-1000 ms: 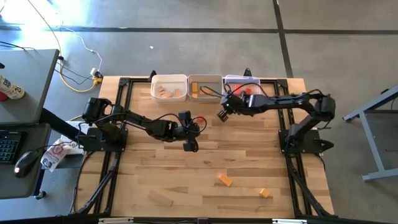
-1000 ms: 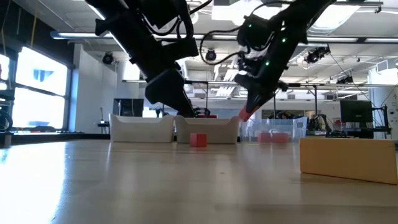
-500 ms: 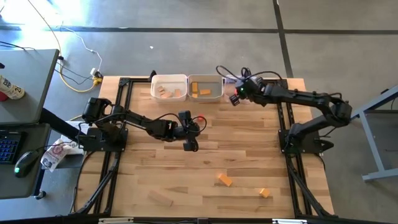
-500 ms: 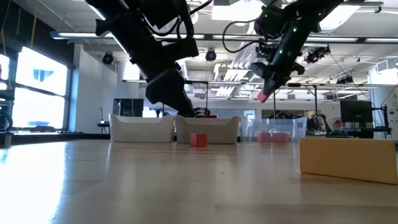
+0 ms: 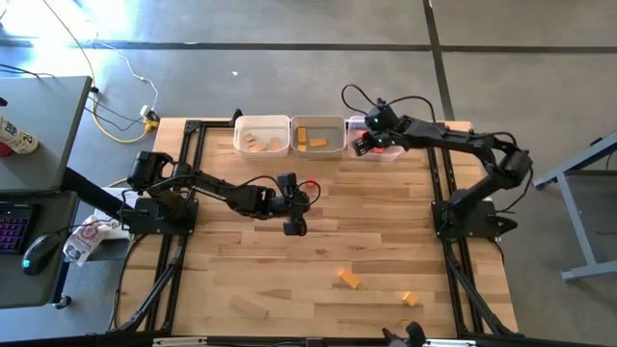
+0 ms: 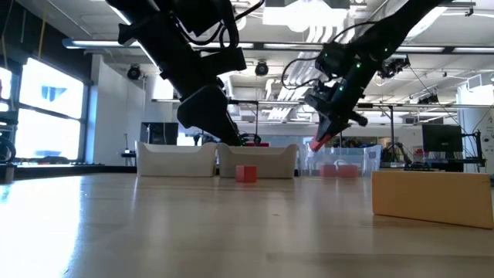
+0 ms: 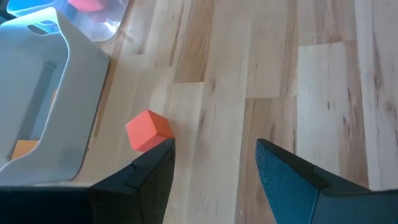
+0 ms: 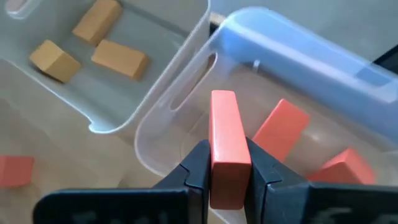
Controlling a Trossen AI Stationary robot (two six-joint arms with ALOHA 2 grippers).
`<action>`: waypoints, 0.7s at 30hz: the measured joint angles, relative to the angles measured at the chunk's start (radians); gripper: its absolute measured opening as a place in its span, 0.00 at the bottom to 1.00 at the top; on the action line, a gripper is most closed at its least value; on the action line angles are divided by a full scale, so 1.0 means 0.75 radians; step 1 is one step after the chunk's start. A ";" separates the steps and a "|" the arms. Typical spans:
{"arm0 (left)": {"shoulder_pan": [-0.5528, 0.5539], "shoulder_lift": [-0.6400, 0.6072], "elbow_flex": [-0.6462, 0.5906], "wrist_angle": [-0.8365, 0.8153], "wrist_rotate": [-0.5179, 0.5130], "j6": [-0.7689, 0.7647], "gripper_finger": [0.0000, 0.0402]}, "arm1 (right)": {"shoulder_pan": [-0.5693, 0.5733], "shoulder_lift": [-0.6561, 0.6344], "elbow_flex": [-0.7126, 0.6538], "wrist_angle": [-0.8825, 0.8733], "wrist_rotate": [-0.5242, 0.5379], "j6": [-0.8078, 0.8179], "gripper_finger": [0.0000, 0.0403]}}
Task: Sort & place blocks by color
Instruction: Put the orange block into the transparent bin, then put the yellow block into the gray bin
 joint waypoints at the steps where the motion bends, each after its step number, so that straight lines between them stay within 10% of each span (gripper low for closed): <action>1: 0.000 0.000 0.000 0.000 0.000 0.000 0.52 | -0.013 0.016 0.000 0.009 -0.020 0.001 0.09; 21: -0.001 0.000 0.000 -0.071 0.003 -0.056 0.52 | -0.031 -0.083 0.000 -0.030 -0.101 0.008 0.38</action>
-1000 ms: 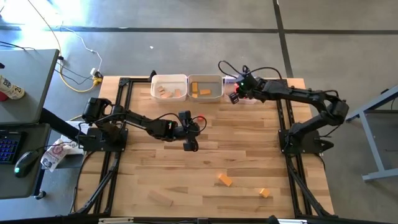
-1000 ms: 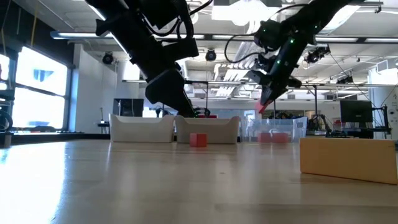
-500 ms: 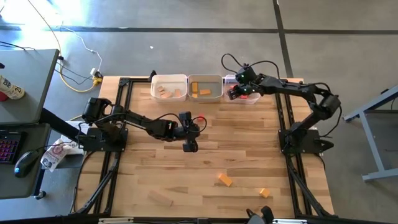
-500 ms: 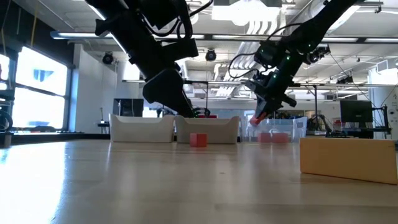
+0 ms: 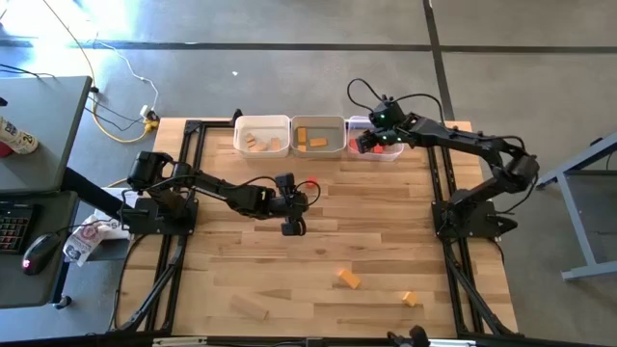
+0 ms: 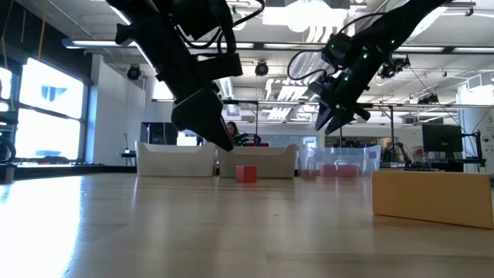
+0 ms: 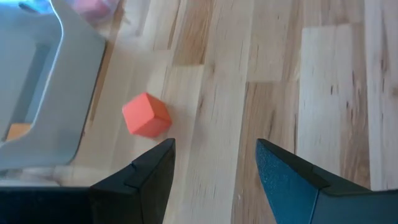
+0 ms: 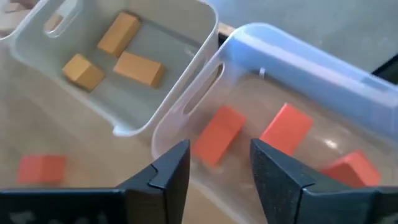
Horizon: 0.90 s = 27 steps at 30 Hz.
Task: Sort & place blocks by color
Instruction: Put the yellow block into the gray bin
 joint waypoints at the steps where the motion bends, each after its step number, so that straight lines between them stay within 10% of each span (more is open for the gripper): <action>1: 0.000 0.000 0.000 -0.012 0.000 -0.006 0.52 | 0.007 -0.022 0.000 -0.030 -0.011 0.014 0.39; 27: 0.000 0.000 0.000 -0.038 -0.002 -0.038 0.52 | 0.762 -0.178 0.001 -0.543 -0.031 0.333 0.40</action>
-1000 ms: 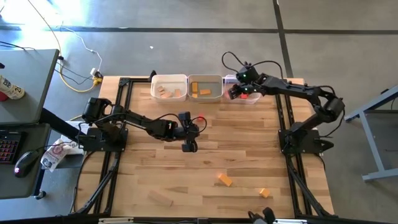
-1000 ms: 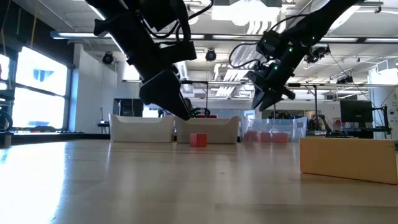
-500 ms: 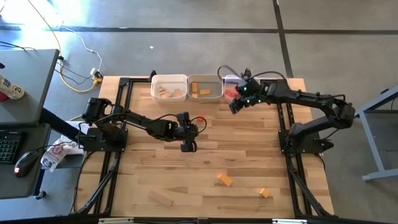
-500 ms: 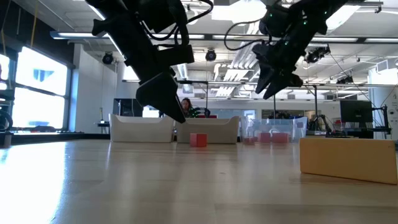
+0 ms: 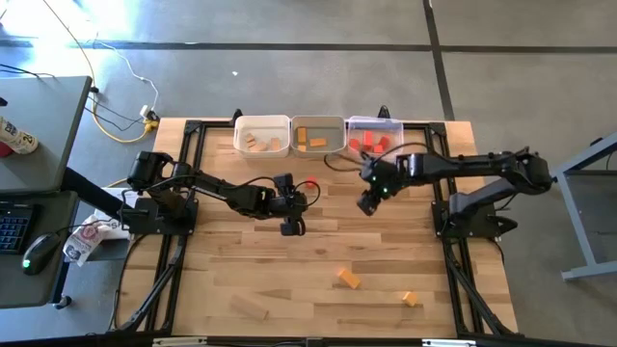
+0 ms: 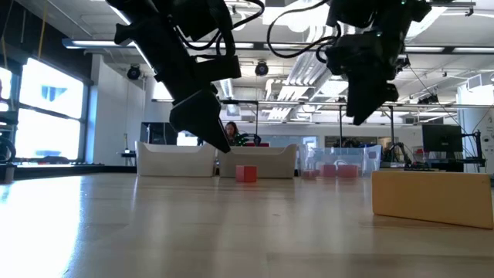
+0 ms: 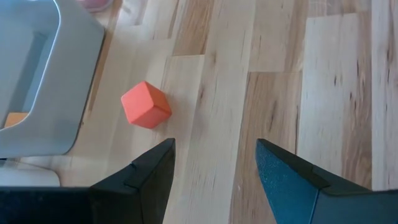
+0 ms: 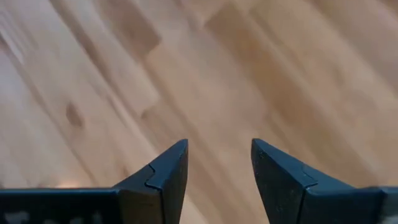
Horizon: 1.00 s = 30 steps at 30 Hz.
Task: Sort & place blocks by color
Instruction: Put the yellow block into the gray bin
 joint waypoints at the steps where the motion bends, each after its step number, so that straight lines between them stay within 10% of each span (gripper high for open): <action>1: 0.000 0.000 0.000 0.000 0.000 -0.002 0.52 | 0.026 0.000 0.000 -0.023 0.000 0.026 0.40; 30: 0.000 0.000 0.000 0.000 0.000 -0.010 0.52 | 0.669 0.000 0.000 -0.453 -0.084 0.603 0.40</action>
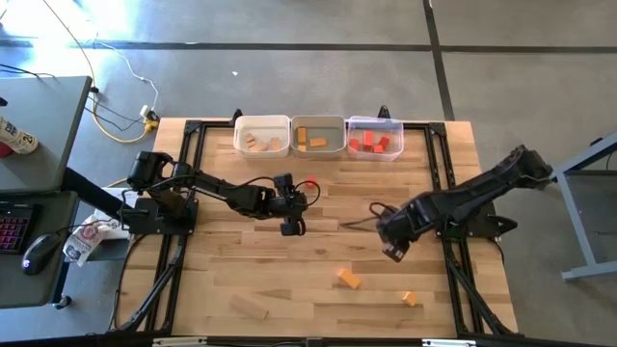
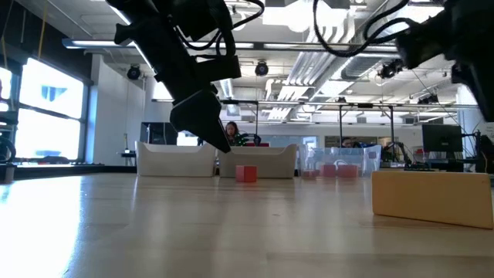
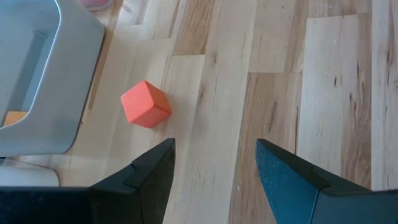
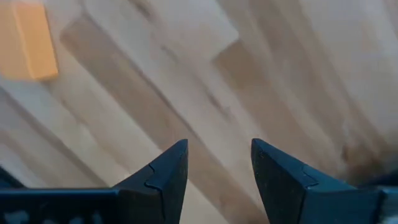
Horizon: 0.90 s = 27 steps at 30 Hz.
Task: Sort & place blocks by color
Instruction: Put the yellow block into the gray bin
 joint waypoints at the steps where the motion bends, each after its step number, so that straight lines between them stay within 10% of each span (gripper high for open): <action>1: 0.000 0.000 0.000 0.000 0.000 0.000 0.52 | 0.027 0.000 0.000 -0.003 -0.010 0.024 0.40; 13: 0.000 0.000 0.000 0.000 0.000 0.000 0.52 | 0.325 0.002 0.000 0.013 -0.056 0.459 0.60; 27: 0.000 0.000 0.000 0.001 0.001 0.001 0.52 | 0.571 0.159 0.001 0.298 -0.048 0.717 0.61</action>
